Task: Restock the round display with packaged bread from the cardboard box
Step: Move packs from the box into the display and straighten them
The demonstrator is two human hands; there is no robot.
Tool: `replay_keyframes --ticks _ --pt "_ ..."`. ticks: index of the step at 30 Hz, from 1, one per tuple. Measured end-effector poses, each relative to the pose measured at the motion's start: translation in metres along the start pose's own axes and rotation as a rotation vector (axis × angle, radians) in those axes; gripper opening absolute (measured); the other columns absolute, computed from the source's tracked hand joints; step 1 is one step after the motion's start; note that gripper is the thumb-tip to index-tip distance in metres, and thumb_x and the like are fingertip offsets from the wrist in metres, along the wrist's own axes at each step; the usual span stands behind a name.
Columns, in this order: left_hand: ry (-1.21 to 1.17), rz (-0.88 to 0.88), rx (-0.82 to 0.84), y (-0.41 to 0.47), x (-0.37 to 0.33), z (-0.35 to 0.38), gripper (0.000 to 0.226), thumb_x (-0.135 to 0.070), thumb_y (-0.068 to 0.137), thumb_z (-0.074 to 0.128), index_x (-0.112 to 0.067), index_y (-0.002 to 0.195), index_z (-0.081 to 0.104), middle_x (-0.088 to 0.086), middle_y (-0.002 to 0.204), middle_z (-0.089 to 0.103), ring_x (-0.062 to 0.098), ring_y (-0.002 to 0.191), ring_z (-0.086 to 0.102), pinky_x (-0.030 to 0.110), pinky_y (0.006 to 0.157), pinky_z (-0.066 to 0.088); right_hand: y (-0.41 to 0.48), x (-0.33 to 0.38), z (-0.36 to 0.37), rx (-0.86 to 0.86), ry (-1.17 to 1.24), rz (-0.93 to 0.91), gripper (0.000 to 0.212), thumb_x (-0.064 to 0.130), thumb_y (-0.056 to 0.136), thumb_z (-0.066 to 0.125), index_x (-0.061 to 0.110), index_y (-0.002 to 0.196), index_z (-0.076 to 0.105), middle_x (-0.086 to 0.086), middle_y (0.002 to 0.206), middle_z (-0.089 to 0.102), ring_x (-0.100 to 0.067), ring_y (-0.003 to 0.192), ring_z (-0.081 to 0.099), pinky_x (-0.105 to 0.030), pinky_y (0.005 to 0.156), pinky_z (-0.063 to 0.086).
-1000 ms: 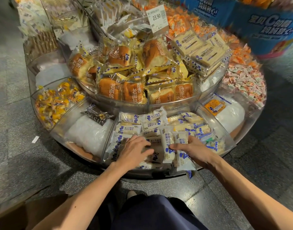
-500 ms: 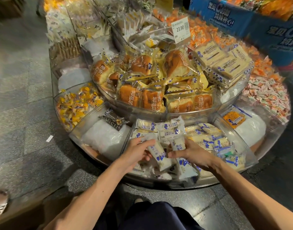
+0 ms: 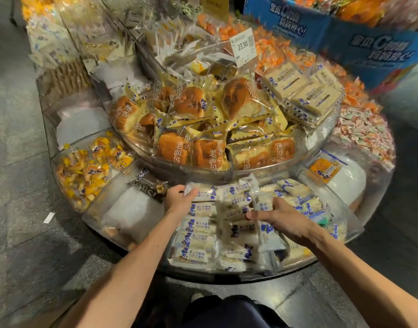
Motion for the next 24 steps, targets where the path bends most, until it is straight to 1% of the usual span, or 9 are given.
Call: replay_keyframes --ticks 3,5,7,10,15,18,20,22,24 --pt "0.182 0.077 -0.036 0.005 0.005 0.001 0.03 -0.037 0.084 0.076 -0.016 0.068 0.064 -0.003 0.063 0.061 0.019 0.066 0.058 0.029 0.06 0.045 0.015 -0.015 -0.008 0.026 -0.02 -0.016 0.025 0.005 0.09 0.068 0.017 0.074 0.053 0.015 0.055 0.061 0.009 0.049 0.058 -0.004 0.048 0.04" --pt "0.256 0.093 -0.052 0.006 0.006 -0.001 0.024 -0.04 0.083 0.076 -0.018 0.089 0.07 0.002 0.083 0.069 0.024 0.083 0.064 0.037 0.076 0.054 0.023 -0.024 -0.009 0.024 -0.039 -0.003 0.019 0.011 0.088 0.072 0.015 0.075 0.058 0.013 0.054 0.062 0.003 0.053 0.058 -0.006 0.051 0.041" --pt "0.282 0.095 -0.041 0.006 0.006 -0.001 0.035 -0.04 0.084 0.075 -0.019 0.11 0.064 0.005 0.098 0.066 0.026 0.095 0.061 0.04 0.086 0.052 0.028 -0.027 -0.007 0.026 -0.035 0.012 0.016 0.017 0.086 0.075 0.015 0.076 0.062 0.011 0.063 0.066 -0.003 0.063 0.061 -0.008 0.058 0.044" --pt "0.313 0.135 -0.033 0.007 0.005 -0.002 0.043 -0.039 0.084 0.075 -0.02 0.118 0.057 0.007 0.106 0.063 0.027 0.1 0.058 0.04 0.086 0.05 0.037 -0.033 -0.002 0.041 -0.028 0.005 0.019 0.021 0.084 0.078 0.012 0.079 0.062 0.004 0.074 0.067 -0.008 0.072 0.064 -0.016 0.068 0.047" --pt "0.335 0.309 -0.088 -0.017 -0.024 -0.004 0.051 -0.035 0.085 0.074 -0.023 0.128 0.05 0.0 0.116 0.046 0.022 0.103 0.054 0.032 0.078 0.042 0.041 -0.031 0.003 0.064 -0.102 0.017 0.028 0.029 0.078 0.083 0.012 0.08 0.061 0.006 0.068 0.064 -0.009 0.066 0.06 -0.025 0.067 0.047" --pt "0.162 0.283 0.394 -0.053 -0.07 -0.001 0.045 -0.047 0.089 0.068 -0.027 0.127 0.057 -0.01 0.111 0.062 0.014 0.1 0.063 0.037 0.09 0.049 0.045 -0.026 0.01 0.109 -0.182 -0.007 0.053 0.041 0.069 0.089 0.012 0.107 0.067 -0.006 0.098 0.075 -0.023 0.095 0.07 -0.041 0.091 0.054" --pt "0.195 0.262 0.681 -0.069 -0.081 0.001 0.048 -0.046 0.088 0.07 -0.027 0.131 0.058 -0.009 0.119 0.064 0.012 0.103 0.063 0.032 0.09 0.05 0.049 -0.024 0.018 0.145 -0.261 -0.018 0.069 0.051 0.061 0.091 0.019 0.116 0.063 -0.001 0.108 0.073 -0.019 0.104 0.068 -0.041 0.097 0.053" --pt "0.23 0.304 0.697 -0.076 -0.079 -0.001 0.052 -0.039 0.086 0.076 -0.024 0.133 0.058 -0.007 0.119 0.064 0.011 0.103 0.061 0.033 0.094 0.051 0.052 -0.024 0.023 0.169 -0.232 -0.002 0.069 0.038 0.064 0.093 0.018 0.118 0.057 0.0 0.108 0.072 -0.011 0.101 0.068 -0.033 0.092 0.055" --pt "0.189 0.29 0.644 -0.074 -0.071 -0.004 0.042 -0.034 0.085 0.078 -0.025 0.123 0.062 -0.007 0.104 0.067 0.01 0.084 0.063 0.036 0.084 0.054 0.052 -0.026 0.025 0.144 -0.247 0.015 0.087 0.051 0.056 0.093 0.018 0.124 0.049 -0.004 0.11 0.071 -0.016 0.1 0.068 -0.036 0.089 0.056"
Point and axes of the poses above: each hand's wrist, its own y-axis towards the middle knuckle, its own z-axis out of the palm, x = y × z, the point moved 1 cm from there along y, towards the middle knuckle
